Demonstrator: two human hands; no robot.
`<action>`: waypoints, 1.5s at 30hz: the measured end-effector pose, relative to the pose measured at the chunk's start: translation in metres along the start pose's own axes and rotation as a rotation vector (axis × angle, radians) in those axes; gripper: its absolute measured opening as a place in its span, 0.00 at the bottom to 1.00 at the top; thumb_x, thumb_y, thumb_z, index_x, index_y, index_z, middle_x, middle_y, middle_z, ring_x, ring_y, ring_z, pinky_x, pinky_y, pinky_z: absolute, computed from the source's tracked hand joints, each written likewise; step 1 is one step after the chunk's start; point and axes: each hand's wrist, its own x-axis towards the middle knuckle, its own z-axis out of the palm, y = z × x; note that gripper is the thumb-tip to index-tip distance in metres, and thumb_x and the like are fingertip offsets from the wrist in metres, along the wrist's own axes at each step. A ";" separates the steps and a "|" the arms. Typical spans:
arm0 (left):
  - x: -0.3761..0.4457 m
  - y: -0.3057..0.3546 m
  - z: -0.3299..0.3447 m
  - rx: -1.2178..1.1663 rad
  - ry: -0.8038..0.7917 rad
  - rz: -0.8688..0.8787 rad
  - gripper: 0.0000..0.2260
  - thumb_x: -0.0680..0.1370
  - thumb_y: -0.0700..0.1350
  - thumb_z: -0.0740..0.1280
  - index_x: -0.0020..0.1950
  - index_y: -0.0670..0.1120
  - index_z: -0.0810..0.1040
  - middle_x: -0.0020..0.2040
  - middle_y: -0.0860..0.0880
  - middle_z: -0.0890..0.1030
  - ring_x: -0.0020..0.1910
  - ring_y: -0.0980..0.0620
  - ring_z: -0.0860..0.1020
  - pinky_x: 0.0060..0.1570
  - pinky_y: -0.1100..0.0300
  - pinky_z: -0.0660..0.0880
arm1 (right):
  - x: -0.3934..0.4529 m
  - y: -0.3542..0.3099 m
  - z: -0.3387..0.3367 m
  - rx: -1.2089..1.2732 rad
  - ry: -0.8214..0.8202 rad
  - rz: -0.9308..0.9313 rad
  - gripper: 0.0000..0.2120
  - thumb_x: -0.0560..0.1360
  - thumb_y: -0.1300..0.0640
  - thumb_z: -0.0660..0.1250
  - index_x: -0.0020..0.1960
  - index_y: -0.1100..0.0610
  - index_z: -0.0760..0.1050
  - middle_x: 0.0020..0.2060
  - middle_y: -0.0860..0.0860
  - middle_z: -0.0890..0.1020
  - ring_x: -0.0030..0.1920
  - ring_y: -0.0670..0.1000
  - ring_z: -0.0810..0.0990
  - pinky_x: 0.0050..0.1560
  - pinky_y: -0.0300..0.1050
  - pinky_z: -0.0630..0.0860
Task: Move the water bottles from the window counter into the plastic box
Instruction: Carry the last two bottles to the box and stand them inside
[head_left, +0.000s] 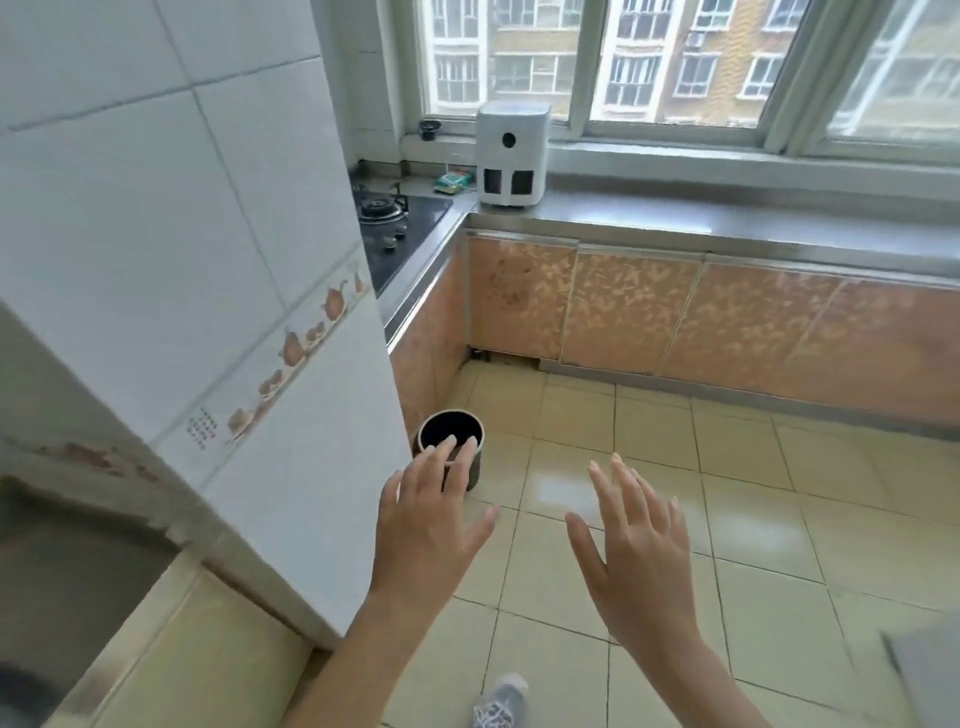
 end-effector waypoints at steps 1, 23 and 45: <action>0.017 0.007 0.008 -0.009 -0.008 0.030 0.31 0.75 0.63 0.56 0.74 0.49 0.69 0.69 0.47 0.76 0.67 0.46 0.76 0.61 0.46 0.75 | 0.008 0.011 0.001 -0.010 0.006 0.033 0.26 0.77 0.42 0.53 0.70 0.55 0.68 0.70 0.56 0.71 0.69 0.57 0.69 0.65 0.64 0.66; 0.320 0.267 0.176 -0.122 -0.225 0.842 0.29 0.75 0.64 0.55 0.70 0.49 0.74 0.66 0.48 0.79 0.62 0.45 0.80 0.57 0.44 0.77 | 0.151 0.273 -0.018 -0.266 0.179 0.712 0.26 0.77 0.43 0.52 0.72 0.52 0.66 0.71 0.54 0.69 0.71 0.54 0.64 0.68 0.64 0.62; 0.550 0.654 0.327 -0.190 -0.241 1.042 0.32 0.81 0.65 0.45 0.69 0.49 0.77 0.66 0.48 0.79 0.63 0.45 0.79 0.58 0.44 0.76 | 0.324 0.654 -0.101 -0.272 0.263 0.885 0.27 0.77 0.41 0.50 0.73 0.51 0.64 0.73 0.51 0.67 0.72 0.53 0.65 0.69 0.65 0.61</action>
